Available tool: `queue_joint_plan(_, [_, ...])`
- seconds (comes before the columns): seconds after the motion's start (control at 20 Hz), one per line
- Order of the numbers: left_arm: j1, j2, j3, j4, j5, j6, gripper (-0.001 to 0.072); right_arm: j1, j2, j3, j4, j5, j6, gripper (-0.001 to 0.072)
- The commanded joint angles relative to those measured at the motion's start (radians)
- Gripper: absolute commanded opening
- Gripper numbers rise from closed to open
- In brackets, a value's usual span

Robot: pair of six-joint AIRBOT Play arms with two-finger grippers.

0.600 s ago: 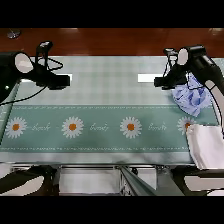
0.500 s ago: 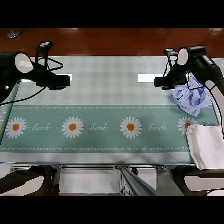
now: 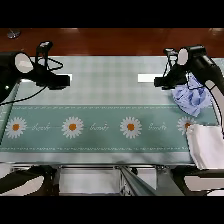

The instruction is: Fold the shirts.

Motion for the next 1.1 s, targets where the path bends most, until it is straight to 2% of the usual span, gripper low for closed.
queue_joint_plan(0.0, [0.001,0.000,0.000,0.000,0.000,0.000,0.0026,0.001,0.000,0.000,0.000,-0.002,0.000,0.0022])
queue_joint_plan(0.15, [0.001,-0.002,0.000,-0.003,0.023,0.000,0.0026,0.001,0.000,0.000,0.000,-0.035,0.001,0.0021])
queue_joint_plan(0.25, [0.001,-0.006,-0.001,-0.003,0.107,0.000,0.0026,0.001,0.000,0.000,-0.001,-0.098,0.005,0.0026])
queue_joint_plan(0.3, [0.001,-0.012,-0.002,-0.003,0.153,0.000,0.0027,0.001,0.000,0.000,-0.015,-0.138,0.006,0.0089])
queue_joint_plan(0.35, [0.002,-0.021,-0.002,0.000,0.205,0.000,0.0060,-0.003,0.000,0.000,-0.061,-0.193,0.023,0.0395])
queue_joint_plan(0.4, [0.001,-0.033,-0.002,0.020,0.267,0.001,0.0322,-0.007,0.000,0.000,-0.117,-0.242,0.037,0.0621])
queue_joint_plan(0.45, [0.001,-0.046,-0.001,0.055,0.319,0.000,0.0688,-0.013,0.000,0.000,-0.193,-0.283,0.057,0.0630])
queue_joint_plan(0.55, [0.006,-0.061,-0.001,0.110,0.359,0.000,0.0700,-0.049,0.000,0.000,-0.334,-0.302,0.113,0.0631])
queue_joint_plan(0.65, [0.021,-0.071,-0.002,0.121,0.364,0.000,0.0700,-0.128,-0.002,-0.001,-0.390,-0.277,0.190,0.0630])
queue_joint_plan(0.8, [0.050,-0.085,-0.002,0.121,0.354,0.000,0.0700,-0.286,-0.028,-0.001,-0.319,-0.164,0.249,0.0629])
queue_joint_plan(0.9, [0.053,-0.101,-0.002,0.120,0.332,0.000,0.0700,-0.377,-0.077,-0.020,-0.222,-0.056,0.201,0.0629])
queue_joint_plan(1.05, [0.047,-0.125,-0.002,0.119,0.280,0.000,0.0700,-0.445,-0.134,-0.082,-0.117,0.009,0.140,0.0628])
